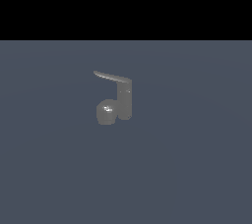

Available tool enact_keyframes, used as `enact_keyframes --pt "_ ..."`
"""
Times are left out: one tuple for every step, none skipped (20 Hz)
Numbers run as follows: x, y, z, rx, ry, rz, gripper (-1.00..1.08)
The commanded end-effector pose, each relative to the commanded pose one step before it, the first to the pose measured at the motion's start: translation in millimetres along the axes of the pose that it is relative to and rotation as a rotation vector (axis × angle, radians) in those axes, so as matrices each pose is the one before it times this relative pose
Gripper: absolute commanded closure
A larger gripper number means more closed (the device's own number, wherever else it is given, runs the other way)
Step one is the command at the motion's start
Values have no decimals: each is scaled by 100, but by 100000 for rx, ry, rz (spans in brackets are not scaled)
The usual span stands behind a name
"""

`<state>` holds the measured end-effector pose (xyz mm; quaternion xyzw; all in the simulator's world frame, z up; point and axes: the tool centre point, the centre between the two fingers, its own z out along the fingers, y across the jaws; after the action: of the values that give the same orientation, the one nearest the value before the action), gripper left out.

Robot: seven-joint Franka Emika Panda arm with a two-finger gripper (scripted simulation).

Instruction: Turn on the faucet by rotating a designated handle.

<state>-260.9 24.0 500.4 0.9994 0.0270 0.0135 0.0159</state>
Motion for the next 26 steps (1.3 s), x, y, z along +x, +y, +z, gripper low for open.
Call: enact_keyframes --pt "0 1 0 0 0 0 108" --pt "-3 -23 -7 0 0 0 108" --pt "5 -16 -12 115 -27 -15 108" --pt "1 -49 -23 133 -32 -18 108" --pt "4 -55 -30 209 -52 -33 108" --pt "1 -73 -39 254 -66 -50 108" --pt "-5 -94 -49 282 -77 -72 108" --pt "-11 -88 -49 267 -78 -93 108" --pt "-18 -71 -41 197 -62 -100 108" --pt "-22 -52 -33 134 -46 -104 108" --pt "-24 -34 -24 78 -31 -110 108" --pt "-26 -13 -17 9 -8 -68 108" --pt "-15 0 -3 -28 3 -63 108" --pt "15 11 12 -19 9 44 108" --pt "44 2 16 48 -2 147 108" --pt "72 -3 19 132 -19 232 108" --pt "103 -14 25 208 -35 321 108" --pt "135 -25 31 280 -50 420 108" --pt "170 -32 41 351 -65 532 108" --pt "208 -38 52 416 -80 653 108" --pt "245 -41 64 481 -98 780 108" --pt "279 -50 76 537 -116 893 108" --pt "311 -57 87 592 -137 1005 108" --pt "343 -67 99 647 -161 1119 108" --pt "374 -78 113 696 -187 1235 108" --pt "411 -89 129 751 -218 1375 108"
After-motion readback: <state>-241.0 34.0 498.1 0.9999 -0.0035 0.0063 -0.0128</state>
